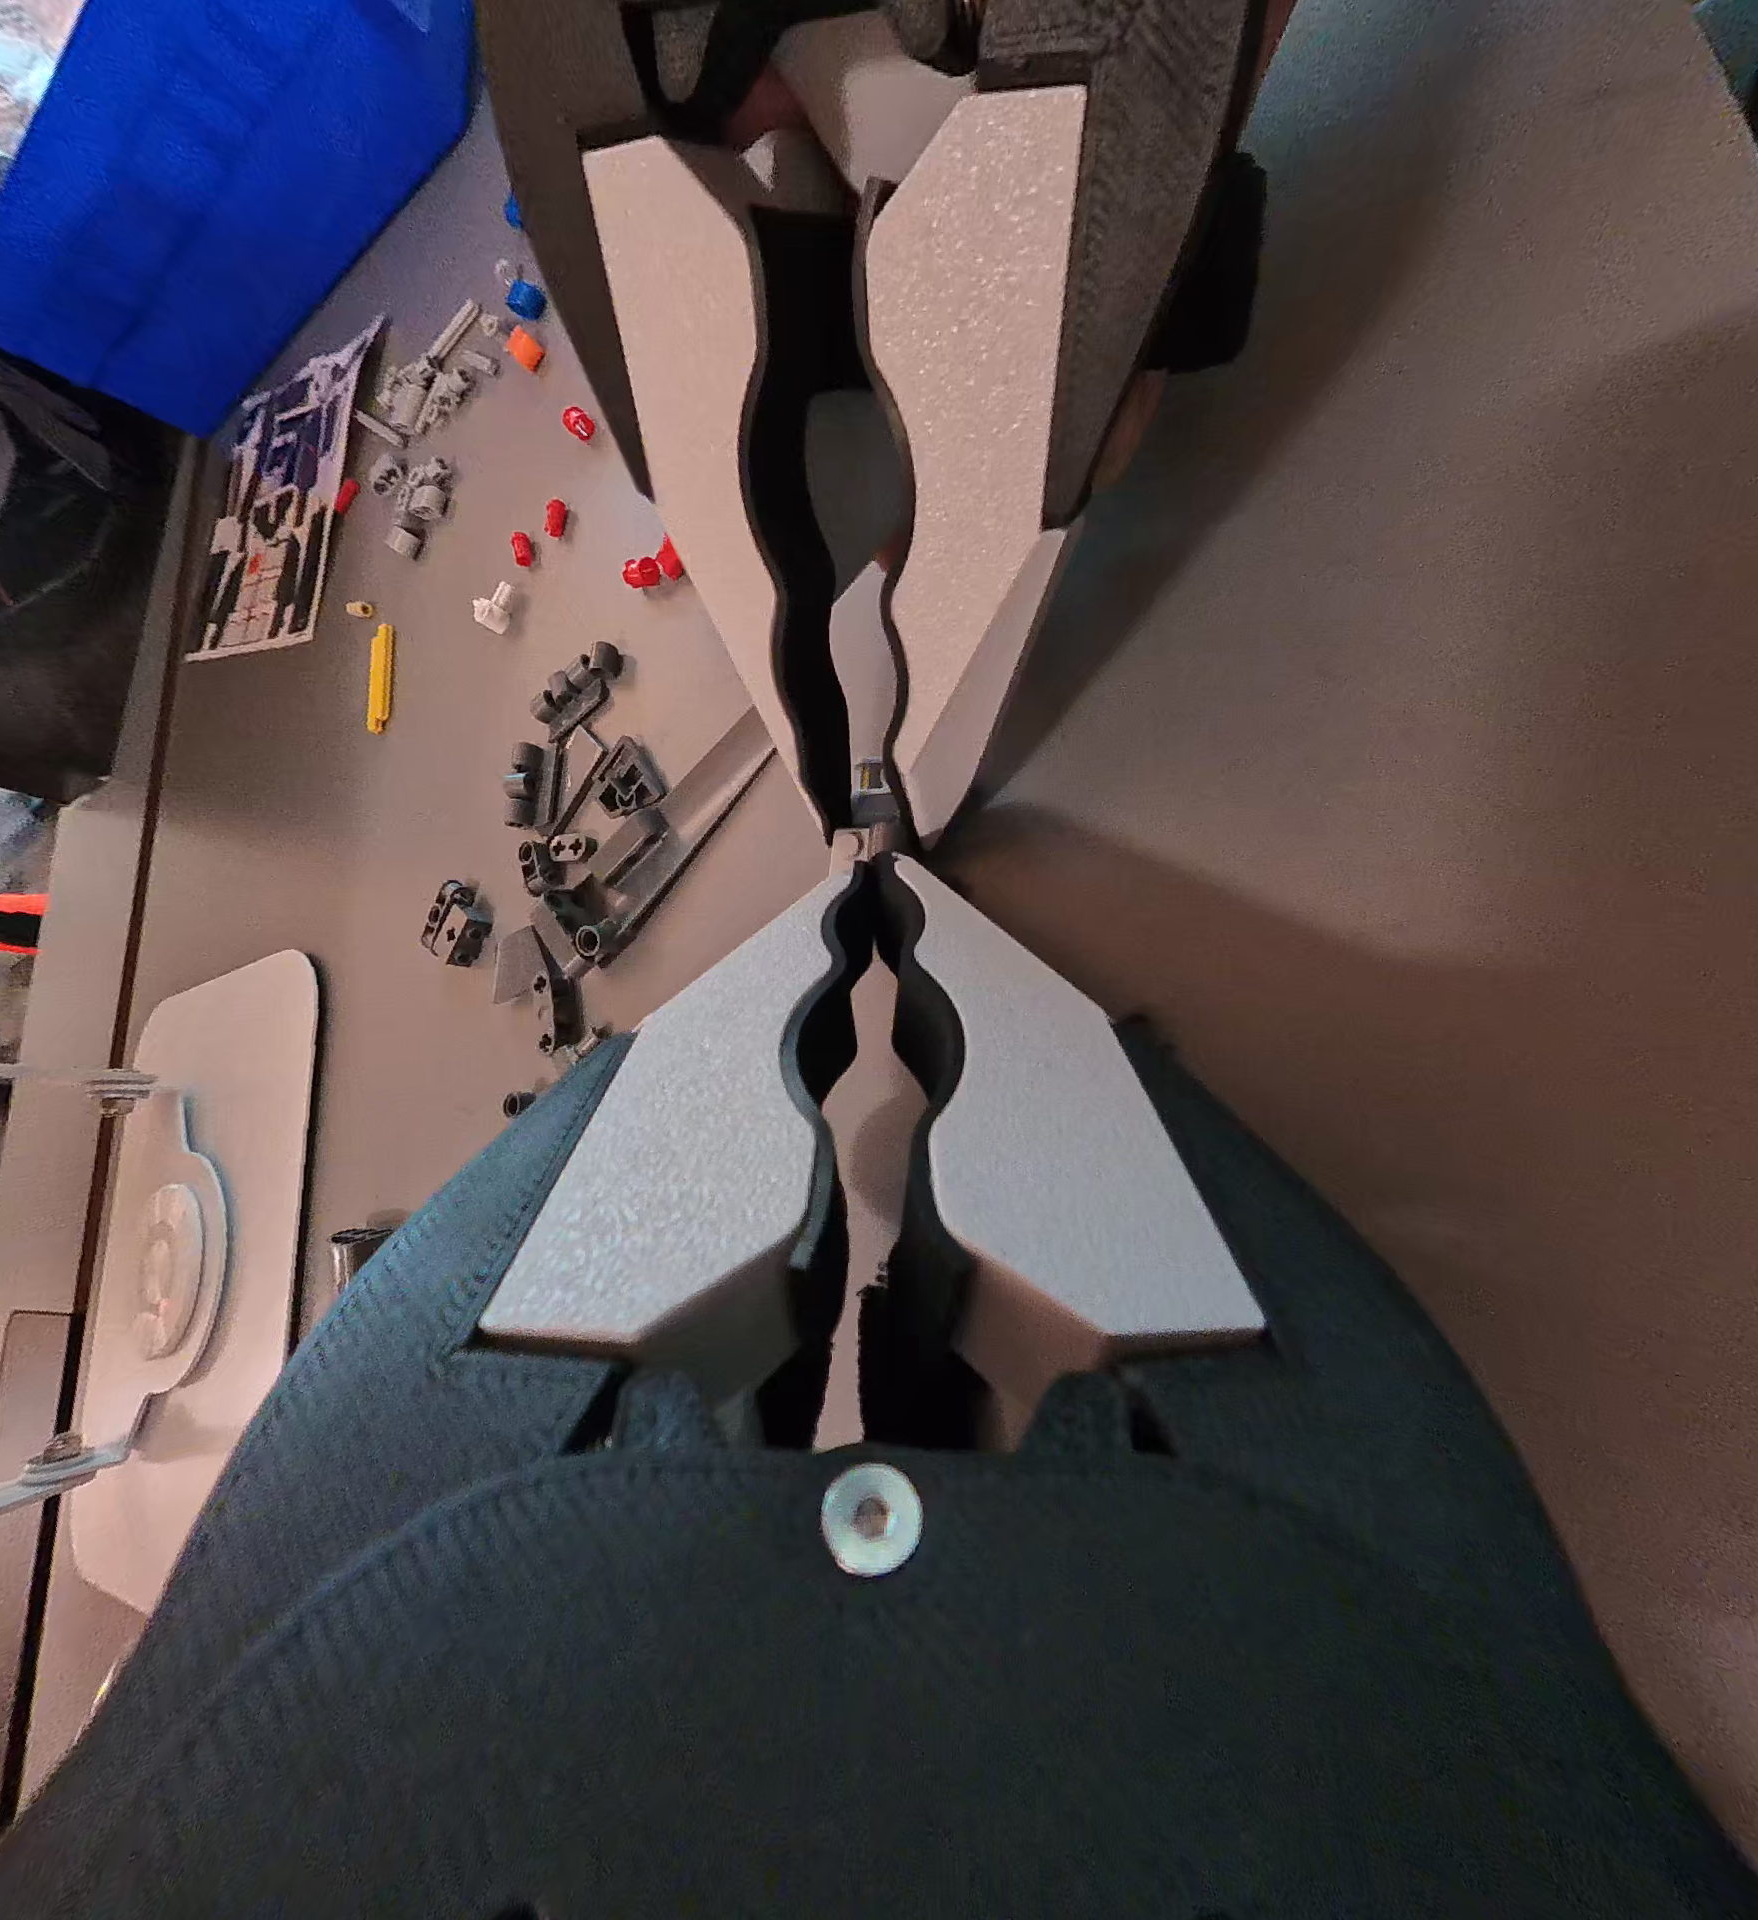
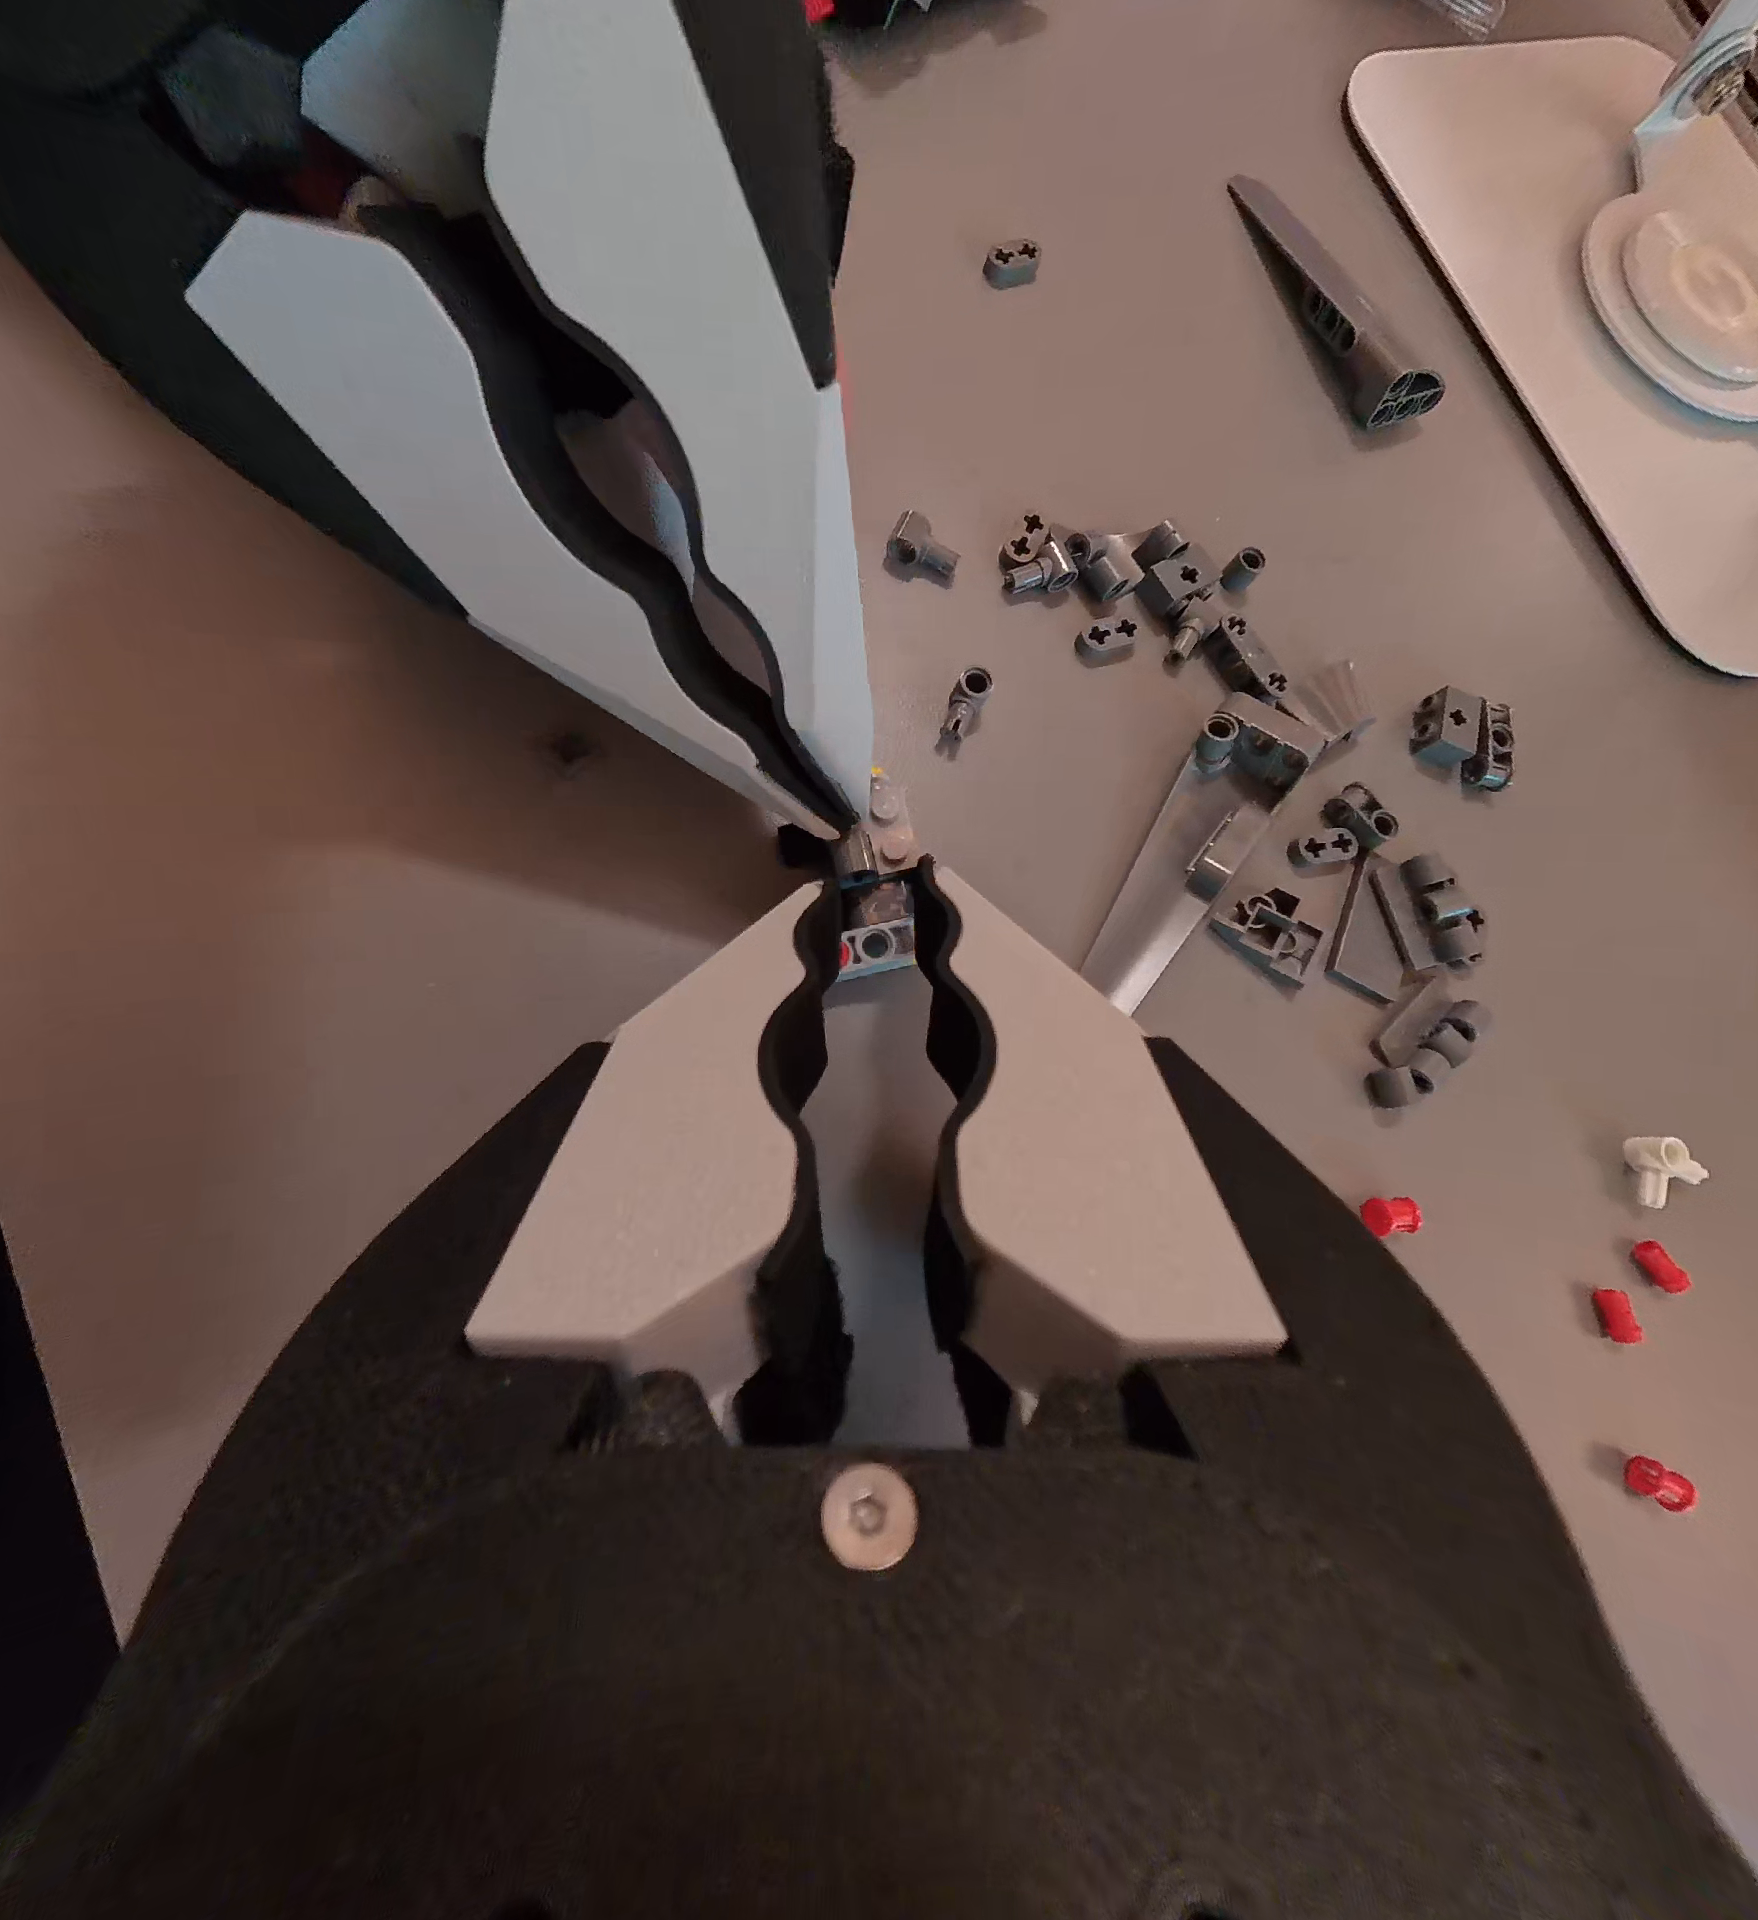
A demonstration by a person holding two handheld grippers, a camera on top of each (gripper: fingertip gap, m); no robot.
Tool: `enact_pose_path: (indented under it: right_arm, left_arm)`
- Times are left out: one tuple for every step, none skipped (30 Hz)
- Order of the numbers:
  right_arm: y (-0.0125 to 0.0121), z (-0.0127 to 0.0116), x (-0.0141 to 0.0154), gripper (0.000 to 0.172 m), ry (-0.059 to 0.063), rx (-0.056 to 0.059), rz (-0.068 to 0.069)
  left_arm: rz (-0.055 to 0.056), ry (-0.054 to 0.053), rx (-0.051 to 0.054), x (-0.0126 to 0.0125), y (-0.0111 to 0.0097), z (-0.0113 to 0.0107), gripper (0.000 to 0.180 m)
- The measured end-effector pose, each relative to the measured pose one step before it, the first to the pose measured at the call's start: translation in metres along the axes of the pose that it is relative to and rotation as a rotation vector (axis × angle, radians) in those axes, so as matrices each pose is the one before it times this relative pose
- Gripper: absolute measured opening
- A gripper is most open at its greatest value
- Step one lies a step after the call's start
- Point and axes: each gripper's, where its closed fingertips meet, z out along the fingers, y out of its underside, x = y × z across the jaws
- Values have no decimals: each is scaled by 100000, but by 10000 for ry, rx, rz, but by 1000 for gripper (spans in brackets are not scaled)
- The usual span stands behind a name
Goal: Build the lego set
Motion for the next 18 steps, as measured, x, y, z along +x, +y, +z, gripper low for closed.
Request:
enact_pose_path:
  right_arm:
    - [16,10,21,11,18,-6,-30]
    - [2,9,6,11,-2,4,-15]
    - [32,-10,30,11,0,-18,2]
    - [27,-3,27,11,13,-19,-32]
    - [0,-3,21,11,0,10,-11]
    - [-5,-7,22,11,6,19,-8]
    - [4,-5,10,11,2,17,-18]
    - [-13,-8,2,12,-40,33,8]
    - [-20,-27,-7,11,-88,57,33]
    - [-18,-39,-18,11,-115,60,43]
    - [-46,-51,19,11,-129,66,103]
    - [-72,-72,102,11,-118,93,155]
    - [-83,-62,128,11,-106,101,151]
    - [-73,-90,132,11,-135,85,180]
    - [-79,-116,123,11,-171,93,204]
    - [-85,-130,75,11,-226,108,227]
    - [-72,-121,121,11,-211,89,221]
    - [-34,-101,121,11,-170,58,152]
  left_arm:
    - [74,-174,55,21,-32,42,0]
    - [41,-132,-19,6,9,3,0]
    - [30,-59,-44,-4,-39,42,0]
    - [194,-141,-26,-17,-41,55,0]
    - [-68,45,-13,2,14,-1,0]
    - [-184,159,2,-7,-14,1,0]
    - [83,35,-23,-21,-25,-18,0]
    - [106,-27,-71,-48,-37,-14,0]
    - [102,10,-27,-38,-62,-44,0]
    - [-33,-47,171,-316,-227,-199,0]
    - [-301,-58,390,-661,-596,-545,0]
    - [-216,126,348,-452,-653,-705,9]
    - [-56,9,233,-460,-412,-625,13]
    - [118,-84,57,-351,55,-390,14]
    - [243,-114,-91,-104,451,-81,17]
    - [288,-69,-153,184,559,160,21]
    - [290,12,-188,403,493,257,23]
    - [286,30,-194,422,350,300,25]
